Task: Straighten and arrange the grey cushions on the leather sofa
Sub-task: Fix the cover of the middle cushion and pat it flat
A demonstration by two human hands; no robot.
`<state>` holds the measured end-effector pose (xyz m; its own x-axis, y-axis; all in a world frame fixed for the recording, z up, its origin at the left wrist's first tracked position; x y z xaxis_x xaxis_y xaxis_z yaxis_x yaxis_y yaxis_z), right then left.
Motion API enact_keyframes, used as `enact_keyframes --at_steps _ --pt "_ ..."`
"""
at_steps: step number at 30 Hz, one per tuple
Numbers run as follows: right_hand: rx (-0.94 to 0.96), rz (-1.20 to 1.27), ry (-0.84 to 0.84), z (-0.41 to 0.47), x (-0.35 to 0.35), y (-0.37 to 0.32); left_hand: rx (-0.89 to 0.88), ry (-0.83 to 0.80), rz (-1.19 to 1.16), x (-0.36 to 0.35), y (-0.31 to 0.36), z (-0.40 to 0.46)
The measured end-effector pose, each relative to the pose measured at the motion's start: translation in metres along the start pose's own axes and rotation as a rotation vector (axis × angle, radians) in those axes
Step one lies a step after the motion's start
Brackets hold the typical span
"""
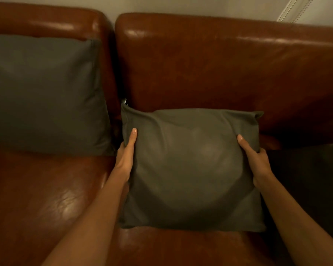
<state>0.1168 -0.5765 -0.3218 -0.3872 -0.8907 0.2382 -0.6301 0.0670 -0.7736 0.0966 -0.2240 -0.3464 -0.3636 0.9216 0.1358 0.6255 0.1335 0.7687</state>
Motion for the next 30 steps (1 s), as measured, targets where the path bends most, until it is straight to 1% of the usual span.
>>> enact_keyframes --at_steps 2,6,9,13,18,21,24,25,27,28,29,30 --pt "0.042 0.032 -0.012 -0.006 0.003 -0.010 -0.061 0.019 -0.015 -0.001 0.013 -0.007" --pt "0.143 0.126 -0.036 -0.011 0.007 -0.041 -0.209 -0.009 -0.072 -0.008 0.051 -0.017" --pt "0.210 0.173 -0.038 -0.010 0.008 -0.068 -0.277 -0.028 -0.095 -0.018 0.084 -0.019" --pt "0.266 0.183 -0.063 -0.002 0.006 -0.088 -0.276 -0.014 -0.070 -0.030 0.107 -0.012" --pt "0.274 0.128 -0.104 0.008 -0.003 -0.088 -0.239 0.105 -0.024 -0.041 0.107 -0.001" --pt "0.279 0.122 -0.078 0.014 -0.007 -0.089 -0.235 0.146 -0.050 -0.048 0.111 0.004" --pt "0.289 0.047 -0.047 0.019 -0.010 -0.086 -0.284 0.216 0.013 -0.053 0.115 0.006" --pt "0.328 -0.008 -0.007 0.020 -0.011 -0.086 -0.310 0.262 0.024 -0.054 0.116 0.005" --pt "0.521 -0.140 0.161 0.015 -0.015 -0.090 -0.422 0.418 0.039 -0.057 0.122 -0.001" --pt "0.659 -0.187 0.265 0.007 -0.021 -0.095 -0.527 0.519 0.071 -0.060 0.128 -0.008" --pt "0.806 -0.222 0.335 -0.004 -0.029 -0.100 -0.669 0.608 0.166 -0.066 0.135 -0.018" --pt "0.929 -0.261 0.350 -0.014 -0.041 -0.104 -0.844 0.654 0.321 -0.075 0.141 -0.029"
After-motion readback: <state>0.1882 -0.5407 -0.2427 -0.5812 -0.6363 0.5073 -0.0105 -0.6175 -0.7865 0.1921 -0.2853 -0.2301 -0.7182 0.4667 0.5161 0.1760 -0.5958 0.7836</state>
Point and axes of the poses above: each hand's wrist, its own z-axis towards the middle knuckle, its own x-axis out of the back of the hand, y = z × x, the point moved 2 cm from there along z, towards the middle knuckle, and after that the axes turned 4 degrees about z, right-handed, at the moved point
